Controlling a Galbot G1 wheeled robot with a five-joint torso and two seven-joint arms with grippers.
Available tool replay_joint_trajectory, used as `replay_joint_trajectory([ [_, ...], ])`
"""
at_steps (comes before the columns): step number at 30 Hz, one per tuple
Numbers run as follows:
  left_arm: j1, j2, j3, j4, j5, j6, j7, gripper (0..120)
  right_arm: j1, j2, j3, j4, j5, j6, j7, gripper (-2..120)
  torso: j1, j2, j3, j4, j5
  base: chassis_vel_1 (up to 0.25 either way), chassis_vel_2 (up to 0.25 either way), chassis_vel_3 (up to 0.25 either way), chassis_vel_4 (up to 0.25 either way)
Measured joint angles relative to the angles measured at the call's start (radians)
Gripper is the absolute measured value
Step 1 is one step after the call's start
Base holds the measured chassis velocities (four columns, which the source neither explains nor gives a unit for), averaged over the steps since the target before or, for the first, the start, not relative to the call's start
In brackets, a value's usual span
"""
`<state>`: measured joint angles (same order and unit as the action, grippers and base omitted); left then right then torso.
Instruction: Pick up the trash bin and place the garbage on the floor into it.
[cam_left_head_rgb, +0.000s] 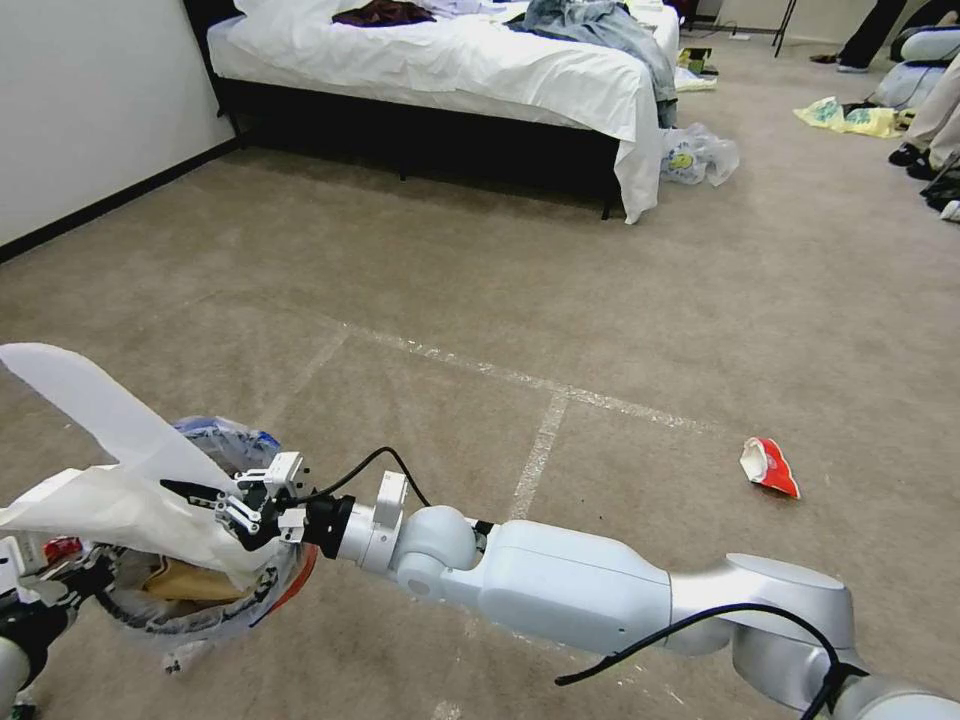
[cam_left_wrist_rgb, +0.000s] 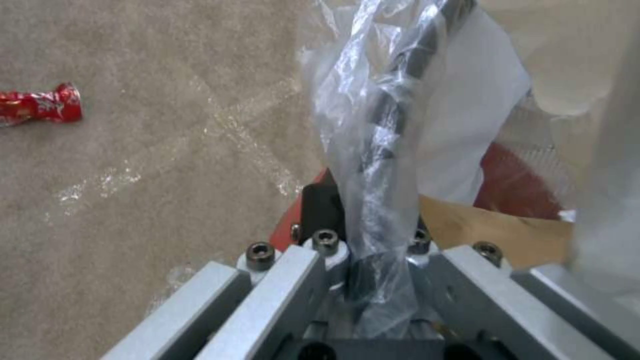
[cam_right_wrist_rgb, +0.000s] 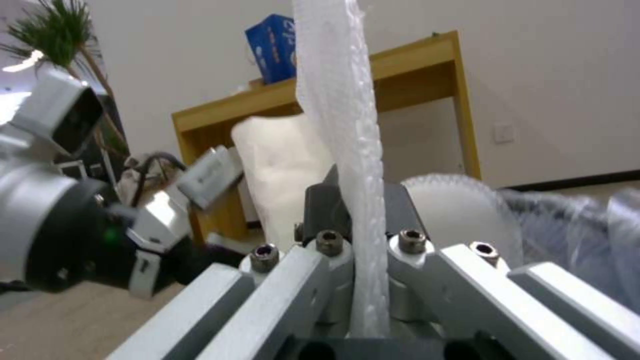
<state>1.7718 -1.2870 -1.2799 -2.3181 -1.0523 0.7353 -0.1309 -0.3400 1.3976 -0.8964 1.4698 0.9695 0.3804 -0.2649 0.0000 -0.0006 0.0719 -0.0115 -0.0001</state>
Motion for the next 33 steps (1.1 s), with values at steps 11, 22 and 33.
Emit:
replay_joint_trajectory([
  [11, -0.007, 0.0, 0.001, -0.001, -0.005, 0.0, 0.0, 1, -0.007, 0.032, -0.019, -0.062, -0.01, 0.015, -0.009, 0, 0.0, 0.0, 0.0, 0.0, 0.0, 0.0, 0.0, 0.0, 0.0],
  [22, -0.01, -0.006, 0.006, 0.002, -0.001, 0.0, 0.0, 1, -0.008, 0.044, -0.035, -0.077, -0.027, 0.018, -0.009, 0, 0.0, 0.0, 0.0, 0.0, 0.0001, 0.0, 0.0, 0.0, 0.0],
  [33, -0.003, -0.01, 0.007, -0.001, 0.002, 0.0, 0.002, 1, -0.009, 0.045, -0.047, -0.094, -0.053, 0.013, -0.006, 0, 0.0, 0.0, 0.0, 0.0, 0.0001, 0.0, 0.0, 0.0, 0.0],
])
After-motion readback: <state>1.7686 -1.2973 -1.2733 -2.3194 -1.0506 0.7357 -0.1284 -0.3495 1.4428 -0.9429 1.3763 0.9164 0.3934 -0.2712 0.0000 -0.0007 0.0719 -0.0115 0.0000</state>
